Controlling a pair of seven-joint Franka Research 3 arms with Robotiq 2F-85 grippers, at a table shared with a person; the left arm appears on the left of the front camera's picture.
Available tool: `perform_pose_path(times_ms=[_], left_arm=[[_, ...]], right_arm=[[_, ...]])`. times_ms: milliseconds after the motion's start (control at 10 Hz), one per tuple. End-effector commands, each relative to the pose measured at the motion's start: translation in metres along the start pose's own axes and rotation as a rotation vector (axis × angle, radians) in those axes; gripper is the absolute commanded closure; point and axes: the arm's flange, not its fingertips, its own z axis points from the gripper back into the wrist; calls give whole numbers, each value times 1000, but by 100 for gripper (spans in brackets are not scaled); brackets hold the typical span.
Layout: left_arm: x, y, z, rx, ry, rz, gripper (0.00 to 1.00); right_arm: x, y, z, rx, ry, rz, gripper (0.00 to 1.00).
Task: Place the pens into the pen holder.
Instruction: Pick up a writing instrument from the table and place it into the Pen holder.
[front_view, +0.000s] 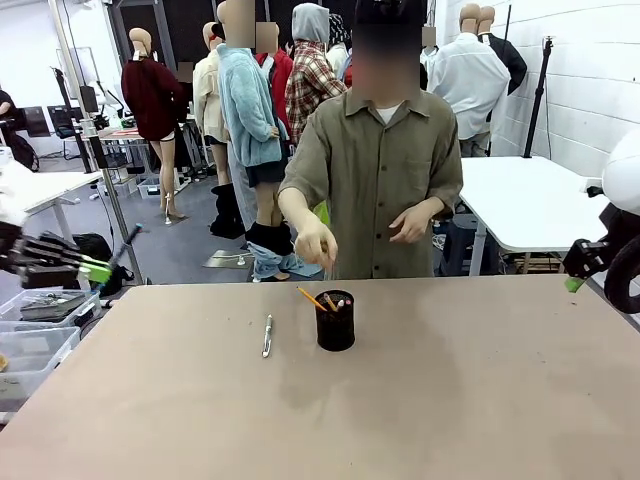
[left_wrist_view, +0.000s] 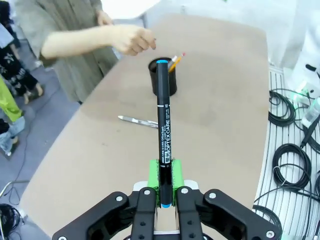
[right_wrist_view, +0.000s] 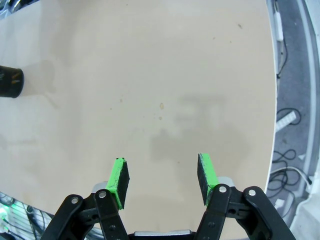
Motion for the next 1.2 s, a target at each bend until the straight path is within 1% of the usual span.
perform_pose_path(times_ms=[0,100,300,500,600,700,800,900,1000,1100], left_arm=[[-35,-52,-8,-8,-24,23,100],[-34,-49,-14,-11,-34,15,100],[-24,-41,-29,-63,-90,-5,100],[-4,-23,-74,-133,-187,-47,100],[9,-12,-101,-134,-201,-54,100],[22,-4,-130,-173,-243,-72,100],[35,5,-160,-179,-257,-86,100],[50,18,-188,-207,-322,-110,100],[64,29,-207,-207,-377,-133,100],[76,43,-226,-185,-399,-127,100]], right_arm=[[-3,4,-4,-30,-3,-10,31],[-3,4,-4,-30,-3,-10,31],[-3,4,-4,-30,-3,-10,31],[-3,4,-4,-30,-3,-10,31],[-3,4,-4,-30,-3,-10,31],[-3,4,-4,-30,-3,-10,31],[-3,4,-4,-30,-3,-10,31],[-3,4,-4,-30,-3,-10,31],[-3,4,-4,-30,-3,-10,31],[-3,4,-4,-30,-3,-10,31]])
